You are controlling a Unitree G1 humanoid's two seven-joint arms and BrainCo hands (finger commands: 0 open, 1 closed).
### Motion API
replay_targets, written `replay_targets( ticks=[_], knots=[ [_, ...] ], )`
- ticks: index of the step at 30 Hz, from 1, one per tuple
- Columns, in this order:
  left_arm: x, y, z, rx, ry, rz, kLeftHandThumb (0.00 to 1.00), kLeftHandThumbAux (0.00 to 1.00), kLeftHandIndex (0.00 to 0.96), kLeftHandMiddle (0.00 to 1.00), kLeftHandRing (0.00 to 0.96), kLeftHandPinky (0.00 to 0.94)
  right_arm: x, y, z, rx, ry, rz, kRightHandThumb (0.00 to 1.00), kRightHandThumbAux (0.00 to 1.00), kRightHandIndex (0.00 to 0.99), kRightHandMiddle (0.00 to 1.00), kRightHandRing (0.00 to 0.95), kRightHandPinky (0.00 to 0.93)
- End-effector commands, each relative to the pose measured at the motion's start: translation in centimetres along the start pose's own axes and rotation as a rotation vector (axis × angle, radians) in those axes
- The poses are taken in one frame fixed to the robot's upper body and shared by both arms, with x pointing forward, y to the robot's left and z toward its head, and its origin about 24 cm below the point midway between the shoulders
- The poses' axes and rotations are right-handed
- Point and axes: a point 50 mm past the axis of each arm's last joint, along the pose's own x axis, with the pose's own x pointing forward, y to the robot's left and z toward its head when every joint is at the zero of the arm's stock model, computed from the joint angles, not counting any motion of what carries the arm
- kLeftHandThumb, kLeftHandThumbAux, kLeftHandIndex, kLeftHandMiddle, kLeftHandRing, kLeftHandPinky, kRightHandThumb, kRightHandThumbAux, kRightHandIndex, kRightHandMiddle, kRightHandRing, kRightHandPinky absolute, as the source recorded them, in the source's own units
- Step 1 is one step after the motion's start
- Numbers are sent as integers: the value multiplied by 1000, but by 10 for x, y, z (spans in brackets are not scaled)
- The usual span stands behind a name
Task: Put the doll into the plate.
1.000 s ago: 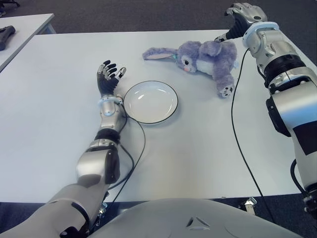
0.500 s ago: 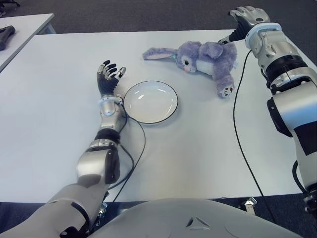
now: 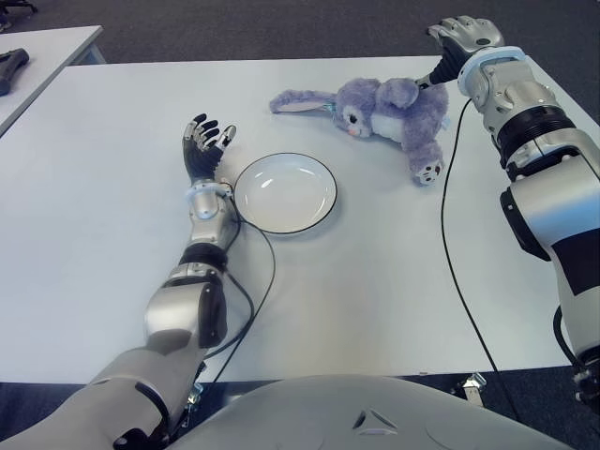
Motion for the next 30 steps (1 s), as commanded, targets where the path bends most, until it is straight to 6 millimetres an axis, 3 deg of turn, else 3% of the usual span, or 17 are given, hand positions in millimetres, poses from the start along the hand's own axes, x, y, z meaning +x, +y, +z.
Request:
replay_targets(
  ticks=[1, 14, 24, 30],
  knots=[
    [-115, 37, -120, 59, 539, 121, 0, 712, 205, 288, 264, 199, -3, 28, 15, -5, -13, 47, 156, 553, 0, 0, 0, 0],
    [-115, 35, -120, 61, 535, 125, 0, 700, 219, 297, 272, 207, -2, 27, 24, 40, -31, 13, 184, 596, 0, 0, 0, 0],
    [-114, 35, -119, 74, 535, 125, 0, 701, 223, 295, 268, 206, 2, 4, 24, 102, -23, -42, 206, 596, 0, 0, 0, 0],
    [-114, 36, -120, 74, 542, 118, 0, 702, 210, 288, 266, 201, 3, -5, 25, 131, -26, -79, 169, 588, 0, 0, 0, 0]
  ],
)
